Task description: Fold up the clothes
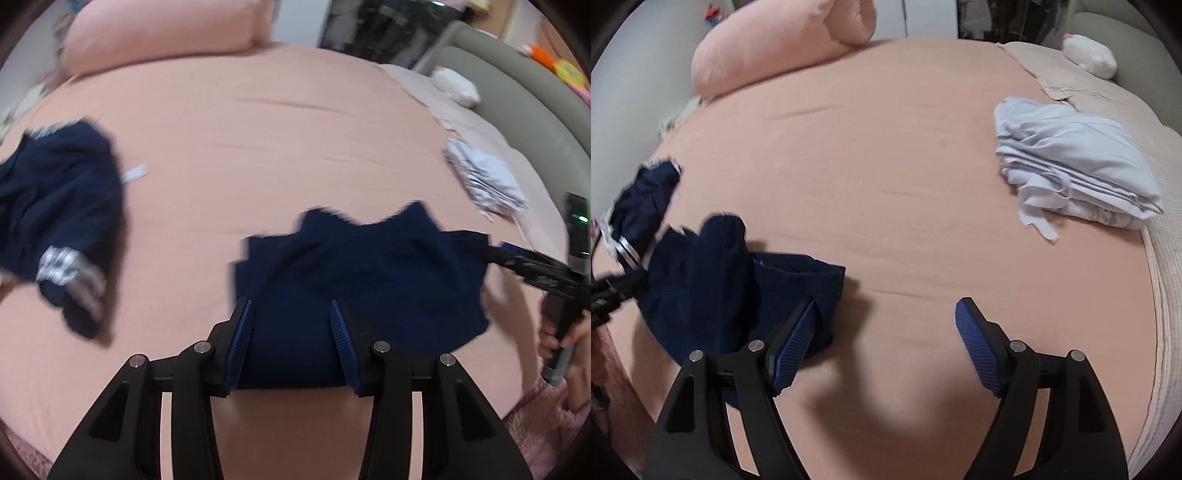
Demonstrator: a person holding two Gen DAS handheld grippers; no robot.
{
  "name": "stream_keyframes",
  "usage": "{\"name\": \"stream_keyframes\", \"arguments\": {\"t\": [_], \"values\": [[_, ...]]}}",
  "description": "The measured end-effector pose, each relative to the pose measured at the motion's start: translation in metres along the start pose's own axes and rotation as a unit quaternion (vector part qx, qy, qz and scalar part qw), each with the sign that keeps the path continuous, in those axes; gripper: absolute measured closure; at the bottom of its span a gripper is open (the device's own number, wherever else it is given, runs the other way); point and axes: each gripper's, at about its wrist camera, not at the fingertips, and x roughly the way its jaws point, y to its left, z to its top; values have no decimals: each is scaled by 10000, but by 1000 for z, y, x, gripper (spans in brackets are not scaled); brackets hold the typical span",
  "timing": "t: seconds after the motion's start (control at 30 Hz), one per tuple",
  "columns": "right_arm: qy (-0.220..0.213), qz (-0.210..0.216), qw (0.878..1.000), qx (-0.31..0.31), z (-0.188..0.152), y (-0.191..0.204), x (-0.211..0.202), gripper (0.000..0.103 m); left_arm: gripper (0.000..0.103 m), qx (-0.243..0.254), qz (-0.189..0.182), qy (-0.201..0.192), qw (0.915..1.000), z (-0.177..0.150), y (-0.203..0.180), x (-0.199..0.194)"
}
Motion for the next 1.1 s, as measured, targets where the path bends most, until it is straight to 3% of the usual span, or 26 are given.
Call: {"name": "stream_keyframes", "arguments": {"t": [0.1,0.2,0.3,0.4,0.5,0.53,0.57,0.6,0.63,0.67,0.73,0.77,0.8,0.9,0.93,0.97,1.03,1.1], "values": [[151,421,9978,494,-2,1,-2,24,54,-567,-419,-90,9975,-2,20,4],[570,1300,9860,878,-20,-6,-3,23,50,-1038,-669,-22,9923,0,36,17],[797,1261,9845,918,-32,8,11,21,47,-1156,-918,49,9890,3,41,28],[832,1184,9862,803,-28,23,16,12,34,-1191,-1151,108,9861,5,41,35],[930,1175,9864,677,-14,33,27,10,34,-1115,-1077,44,9879,4,33,37],[957,1088,9882,506,-14,41,29,10,48,-1054,-970,9,9897,3,29,36],[985,1000,9895,334,-14,48,31,10,73,-1005,-857,-40,9912,2,25,34],[1005,901,9908,129,-15,56,31,10,75,-957,-744,-88,9926,0,20,31],[1008,816,9915,-85,-15,65,29,16,75,-908,-631,-137,9938,-1,16,28],[1002,801,9915,-203,-15,73,28,34,75,-859,-597,-139,9944,-2,14,26],[1013,982,9898,-198,-14,81,24,51,73,-796,-620,-53,9949,-1,14,25],[1022,1099,9886,-119,-14,81,25,51,65,-803,-617,21,9949,-1,17,26],[1012,1091,9888,-70,-14,79,26,51,63,-817,-648,107,9945,-1,19,29],[940,1134,9889,167,-16,72,30,52,72,-869,-658,82,9940,-3,19,29],[915,1106,9896,128,-16,74,26,62,83,-823,-672,22,9943,-2,12,23],[870,1100,9901,14,-16,78,19,78,85,-776,-686,-38,9946,0,6,18],[735,1099,9911,-131,-12,82,2,86,87,-683,-714,-159,9950,3,-7,7],[558,1097,9922,-215,-6,81,-18,87,87,-504,-941,-271,9939,12,-29,-5]]}}
